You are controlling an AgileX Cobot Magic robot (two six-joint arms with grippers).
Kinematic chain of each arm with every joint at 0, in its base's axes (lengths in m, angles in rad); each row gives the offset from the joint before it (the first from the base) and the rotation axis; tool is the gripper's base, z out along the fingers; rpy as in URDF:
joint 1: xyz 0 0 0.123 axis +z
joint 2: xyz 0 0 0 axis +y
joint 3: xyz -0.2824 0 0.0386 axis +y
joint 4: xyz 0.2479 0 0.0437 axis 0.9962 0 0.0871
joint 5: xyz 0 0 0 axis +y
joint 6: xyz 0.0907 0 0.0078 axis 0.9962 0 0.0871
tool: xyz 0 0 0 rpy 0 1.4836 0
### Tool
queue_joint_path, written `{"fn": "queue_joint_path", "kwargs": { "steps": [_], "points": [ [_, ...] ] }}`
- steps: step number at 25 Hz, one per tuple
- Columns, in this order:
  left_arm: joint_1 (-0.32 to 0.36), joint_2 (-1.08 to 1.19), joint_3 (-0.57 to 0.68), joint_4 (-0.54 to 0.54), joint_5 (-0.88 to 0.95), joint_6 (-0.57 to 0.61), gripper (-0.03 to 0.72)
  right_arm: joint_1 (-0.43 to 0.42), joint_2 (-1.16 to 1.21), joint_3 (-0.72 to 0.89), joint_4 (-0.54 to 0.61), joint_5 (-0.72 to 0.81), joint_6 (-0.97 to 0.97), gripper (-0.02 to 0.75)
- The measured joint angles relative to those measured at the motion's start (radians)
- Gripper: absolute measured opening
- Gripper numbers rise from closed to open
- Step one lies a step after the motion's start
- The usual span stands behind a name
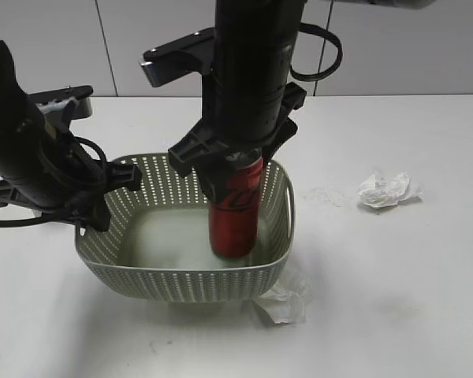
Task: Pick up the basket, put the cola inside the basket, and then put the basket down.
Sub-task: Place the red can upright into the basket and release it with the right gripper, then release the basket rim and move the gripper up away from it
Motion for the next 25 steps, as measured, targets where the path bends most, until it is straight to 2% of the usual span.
{"fn": "queue_joint_path", "kwargs": {
  "steps": [5,9,18,21,25],
  "points": [
    [0.000,0.000,0.000,0.001,0.003,0.000,0.000,0.000,0.001,0.000,0.028,-0.002,-0.050,0.547],
    [0.000,0.000,0.004,0.014,0.013,0.002,0.000,0.000,0.001,-0.022,0.106,-0.004,-0.082,0.649],
    [0.000,0.000,0.009,0.012,0.029,0.003,0.000,-0.010,-0.011,-0.210,0.096,0.022,-0.087,0.660],
    [0.000,0.000,0.009,0.004,0.041,0.003,0.000,-0.051,-0.038,-0.238,0.049,0.023,-0.084,0.659],
    [0.000,0.000,0.009,-0.015,0.050,0.003,0.000,-0.191,-0.088,-0.229,0.033,0.025,-0.076,0.645]
  ]
}}
